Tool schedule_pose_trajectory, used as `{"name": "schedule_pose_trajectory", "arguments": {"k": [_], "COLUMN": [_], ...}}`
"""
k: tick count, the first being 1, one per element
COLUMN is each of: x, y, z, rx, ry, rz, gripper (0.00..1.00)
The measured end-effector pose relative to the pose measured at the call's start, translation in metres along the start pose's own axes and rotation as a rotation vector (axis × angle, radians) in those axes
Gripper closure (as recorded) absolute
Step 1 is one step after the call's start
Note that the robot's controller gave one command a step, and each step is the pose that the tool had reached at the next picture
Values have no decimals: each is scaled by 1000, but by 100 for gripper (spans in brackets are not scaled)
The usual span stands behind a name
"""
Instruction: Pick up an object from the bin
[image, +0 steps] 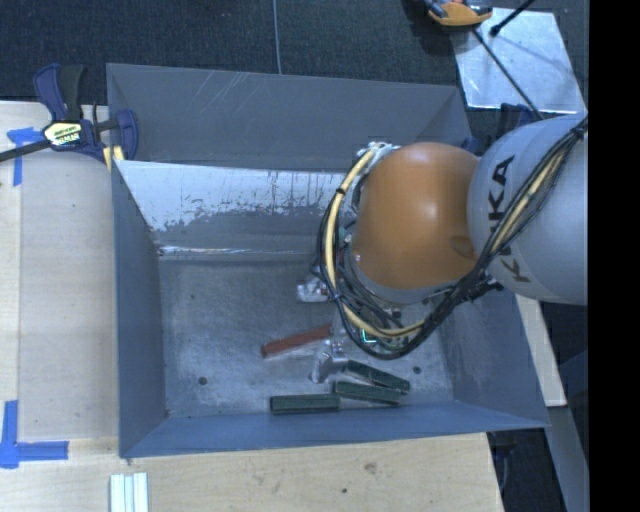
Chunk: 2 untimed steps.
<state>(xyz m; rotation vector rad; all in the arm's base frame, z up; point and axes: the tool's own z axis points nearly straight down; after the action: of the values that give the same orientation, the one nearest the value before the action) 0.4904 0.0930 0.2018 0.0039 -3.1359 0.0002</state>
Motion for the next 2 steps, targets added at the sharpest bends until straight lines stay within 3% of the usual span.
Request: {"name": "schedule_pose_trajectory", "arguments": {"k": [1,2], "x": [-2,-21], "y": [0,-23], "z": [-4,38], "rx": [-1,-1], "ry": [-8,-15], "rz": [2,-61], "gripper": [0,0]}}
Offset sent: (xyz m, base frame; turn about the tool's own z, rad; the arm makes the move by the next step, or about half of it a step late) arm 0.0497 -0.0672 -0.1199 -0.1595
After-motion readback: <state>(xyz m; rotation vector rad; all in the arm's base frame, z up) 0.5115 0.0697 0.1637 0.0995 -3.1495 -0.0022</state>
